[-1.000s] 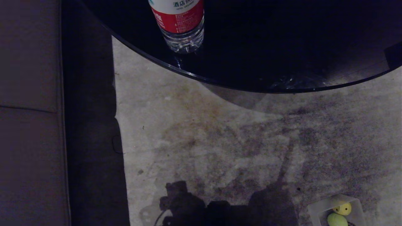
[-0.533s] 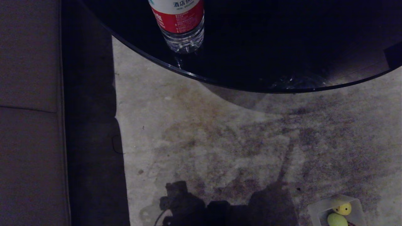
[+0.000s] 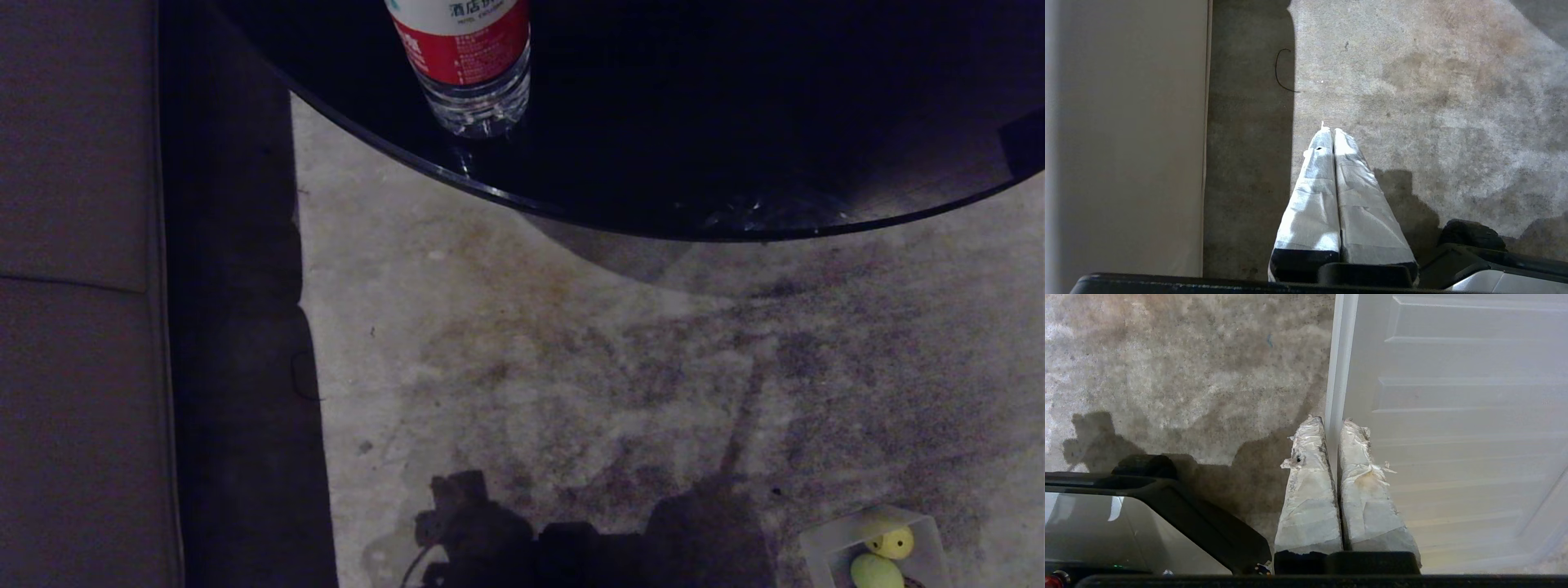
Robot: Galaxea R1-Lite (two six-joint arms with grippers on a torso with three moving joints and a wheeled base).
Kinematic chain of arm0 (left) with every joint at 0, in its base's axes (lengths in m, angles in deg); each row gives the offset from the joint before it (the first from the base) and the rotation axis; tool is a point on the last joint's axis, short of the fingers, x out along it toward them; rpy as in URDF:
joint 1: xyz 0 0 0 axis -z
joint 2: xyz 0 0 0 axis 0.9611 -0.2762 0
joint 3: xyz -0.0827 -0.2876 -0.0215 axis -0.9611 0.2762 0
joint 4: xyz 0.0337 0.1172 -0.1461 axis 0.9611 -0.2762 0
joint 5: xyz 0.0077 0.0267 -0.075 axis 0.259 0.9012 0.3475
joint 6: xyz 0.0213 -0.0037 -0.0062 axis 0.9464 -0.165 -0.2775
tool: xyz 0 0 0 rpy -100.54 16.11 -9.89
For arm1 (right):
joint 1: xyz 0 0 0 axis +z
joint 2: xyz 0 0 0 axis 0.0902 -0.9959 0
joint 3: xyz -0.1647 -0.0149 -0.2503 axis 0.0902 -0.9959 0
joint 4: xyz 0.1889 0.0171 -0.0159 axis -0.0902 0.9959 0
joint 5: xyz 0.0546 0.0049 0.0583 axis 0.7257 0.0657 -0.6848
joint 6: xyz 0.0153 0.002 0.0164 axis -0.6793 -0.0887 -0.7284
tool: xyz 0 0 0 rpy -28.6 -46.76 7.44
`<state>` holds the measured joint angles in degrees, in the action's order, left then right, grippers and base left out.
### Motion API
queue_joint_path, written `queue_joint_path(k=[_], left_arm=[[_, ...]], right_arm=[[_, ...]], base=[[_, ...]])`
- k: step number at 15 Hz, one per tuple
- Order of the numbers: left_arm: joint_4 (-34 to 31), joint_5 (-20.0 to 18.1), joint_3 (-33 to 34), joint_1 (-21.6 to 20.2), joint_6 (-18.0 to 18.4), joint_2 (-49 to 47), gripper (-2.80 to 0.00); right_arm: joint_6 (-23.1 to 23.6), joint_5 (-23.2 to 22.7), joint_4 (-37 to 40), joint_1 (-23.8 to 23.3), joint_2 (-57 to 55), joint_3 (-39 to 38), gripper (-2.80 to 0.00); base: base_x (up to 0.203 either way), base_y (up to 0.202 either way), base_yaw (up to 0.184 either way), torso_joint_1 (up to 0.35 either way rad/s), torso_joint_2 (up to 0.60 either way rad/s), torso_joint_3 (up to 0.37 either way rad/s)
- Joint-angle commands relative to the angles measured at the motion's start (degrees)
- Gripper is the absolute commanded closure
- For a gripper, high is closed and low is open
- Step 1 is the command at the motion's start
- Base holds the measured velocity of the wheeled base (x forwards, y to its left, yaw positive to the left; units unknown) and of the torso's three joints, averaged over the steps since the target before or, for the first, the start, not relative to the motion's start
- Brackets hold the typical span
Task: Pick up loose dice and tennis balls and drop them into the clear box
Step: Close the lid
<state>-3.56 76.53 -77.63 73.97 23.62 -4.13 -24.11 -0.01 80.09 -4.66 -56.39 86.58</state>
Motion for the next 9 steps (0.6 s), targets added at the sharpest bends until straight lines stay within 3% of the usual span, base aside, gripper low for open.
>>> queue_joint_path(k=[1, 9], left_arm=[[0.0, 0.0, 0.0, 0.0, -0.1, 0.0, 0.00], [0.0, 0.0, 0.0, 0.0, -0.1, -0.1, 0.00]], right_arm=[[0.1, 0.0, 0.0, 0.0, -0.1, 0.0, 0.00], [0.1, 0.0, 0.0, 0.0, -0.1, 0.0, 0.00]], base=[[-0.057, 0.000, -0.002, 0.002, 0.00, 0.003], [-0.179, 0.000, -0.001, 0.002, 0.00, 0.004]])
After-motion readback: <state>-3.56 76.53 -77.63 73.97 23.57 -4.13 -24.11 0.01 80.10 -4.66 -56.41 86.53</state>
